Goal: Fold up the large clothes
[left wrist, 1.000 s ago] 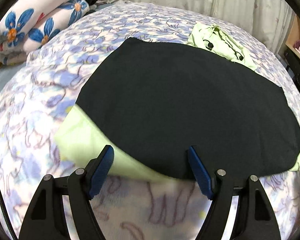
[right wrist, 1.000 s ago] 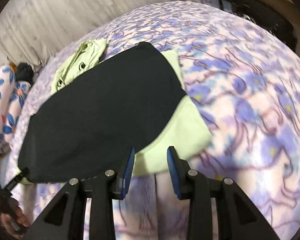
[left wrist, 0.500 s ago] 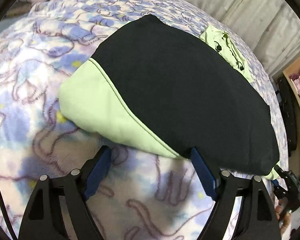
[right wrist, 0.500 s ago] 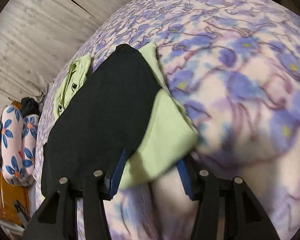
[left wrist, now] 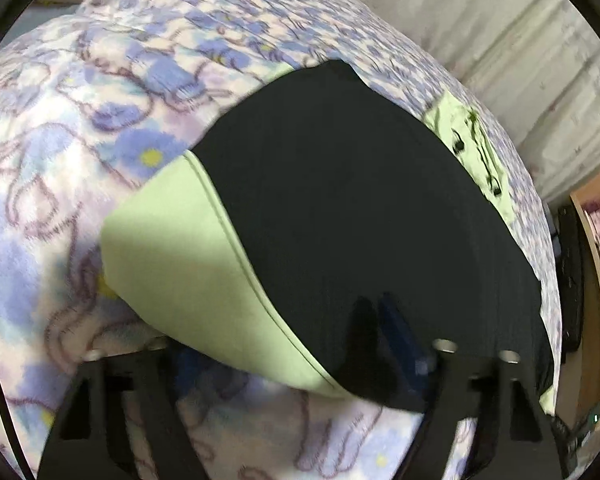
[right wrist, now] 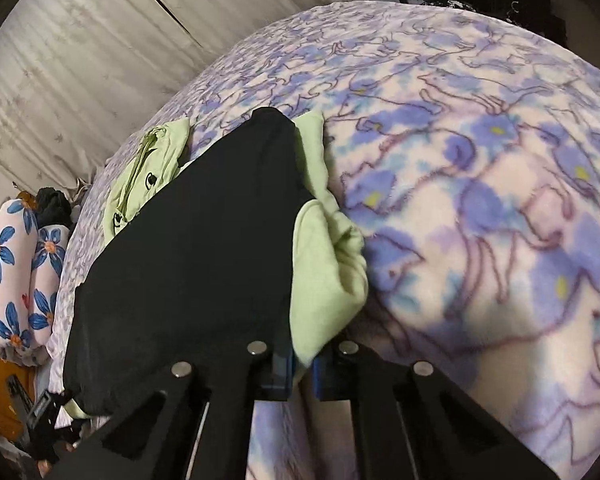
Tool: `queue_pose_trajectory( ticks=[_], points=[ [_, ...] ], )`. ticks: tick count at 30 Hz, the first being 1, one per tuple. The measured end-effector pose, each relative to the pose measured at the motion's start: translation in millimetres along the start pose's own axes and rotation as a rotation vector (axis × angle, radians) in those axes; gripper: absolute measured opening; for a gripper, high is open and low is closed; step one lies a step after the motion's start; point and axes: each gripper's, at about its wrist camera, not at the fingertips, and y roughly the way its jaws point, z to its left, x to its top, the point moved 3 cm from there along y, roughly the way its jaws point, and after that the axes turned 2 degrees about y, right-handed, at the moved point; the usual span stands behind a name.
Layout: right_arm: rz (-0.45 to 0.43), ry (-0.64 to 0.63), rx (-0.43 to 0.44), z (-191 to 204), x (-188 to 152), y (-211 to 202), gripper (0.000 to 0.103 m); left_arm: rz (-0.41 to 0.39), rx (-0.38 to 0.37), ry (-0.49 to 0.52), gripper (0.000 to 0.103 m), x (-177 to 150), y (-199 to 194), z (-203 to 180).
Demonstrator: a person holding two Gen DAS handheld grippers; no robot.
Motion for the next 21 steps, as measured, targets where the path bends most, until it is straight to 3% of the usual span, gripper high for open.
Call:
queue_pose_trajectory(
  ticks=[2, 4, 10, 15, 21],
  points=[
    [0.004, 0.009, 0.003, -3, -3, -1, 0.004, -0.011, 0.021, -0.015, 0.025, 3, 1, 4],
    [0.005, 0.008, 0.000, -4, -5, -1, 0.004, -0.007, -0.036, -0.048, 0.008, 6, 3, 8],
    [-0.004, 0.026, 0.016, -3, -2, -3, 0.003, -0.038, 0.030, 0.016, 0.003, 8, -5, -6],
    [-0.026, 0.014, 0.030, 6, 1, -21, 0.003, -0.080, 0.044, 0.051, 0.002, 12, -30, -16],
    [-0.024, 0.010, 0.033, 10, -6, -49, 0.003, -0.053, 0.049, 0.070, 0.002, 4, -57, -16]
  ],
)
